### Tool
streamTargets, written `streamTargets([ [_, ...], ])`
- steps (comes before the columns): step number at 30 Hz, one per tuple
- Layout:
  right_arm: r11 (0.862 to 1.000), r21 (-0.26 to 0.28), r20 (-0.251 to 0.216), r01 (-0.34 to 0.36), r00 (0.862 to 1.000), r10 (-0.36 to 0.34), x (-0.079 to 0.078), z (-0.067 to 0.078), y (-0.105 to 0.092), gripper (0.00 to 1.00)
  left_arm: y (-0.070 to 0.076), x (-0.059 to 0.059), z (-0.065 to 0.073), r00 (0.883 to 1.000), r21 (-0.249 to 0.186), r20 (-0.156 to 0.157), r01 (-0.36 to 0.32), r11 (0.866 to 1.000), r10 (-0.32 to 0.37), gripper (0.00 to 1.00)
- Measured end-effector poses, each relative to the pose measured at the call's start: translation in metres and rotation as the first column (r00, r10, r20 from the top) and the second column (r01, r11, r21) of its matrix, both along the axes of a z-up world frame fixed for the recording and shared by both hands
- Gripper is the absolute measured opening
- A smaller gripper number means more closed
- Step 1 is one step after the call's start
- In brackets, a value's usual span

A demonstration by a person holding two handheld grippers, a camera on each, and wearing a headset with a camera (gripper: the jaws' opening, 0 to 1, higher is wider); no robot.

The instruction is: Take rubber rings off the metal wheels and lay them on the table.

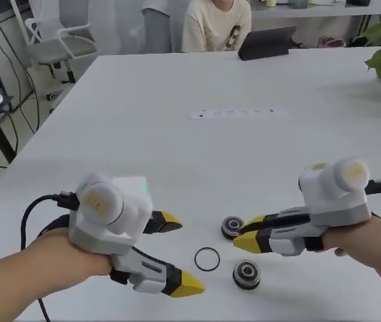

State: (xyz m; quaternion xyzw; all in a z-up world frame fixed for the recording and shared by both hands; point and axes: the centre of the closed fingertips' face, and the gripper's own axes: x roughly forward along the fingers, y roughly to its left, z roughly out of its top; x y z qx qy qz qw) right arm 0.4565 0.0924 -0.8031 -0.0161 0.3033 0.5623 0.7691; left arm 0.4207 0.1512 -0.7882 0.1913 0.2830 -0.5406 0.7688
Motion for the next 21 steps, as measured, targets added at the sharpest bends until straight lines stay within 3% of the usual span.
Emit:
streamTargets([
  [21, 1.0, 0.023, 0.002, 0.005, 1.0, -0.005, -0.019, -0.01, -0.032, 0.24, -0.03, 0.006, -0.012, 0.998, 0.011, -0.04, 0.04, 0.999, -0.039, 0.53],
])
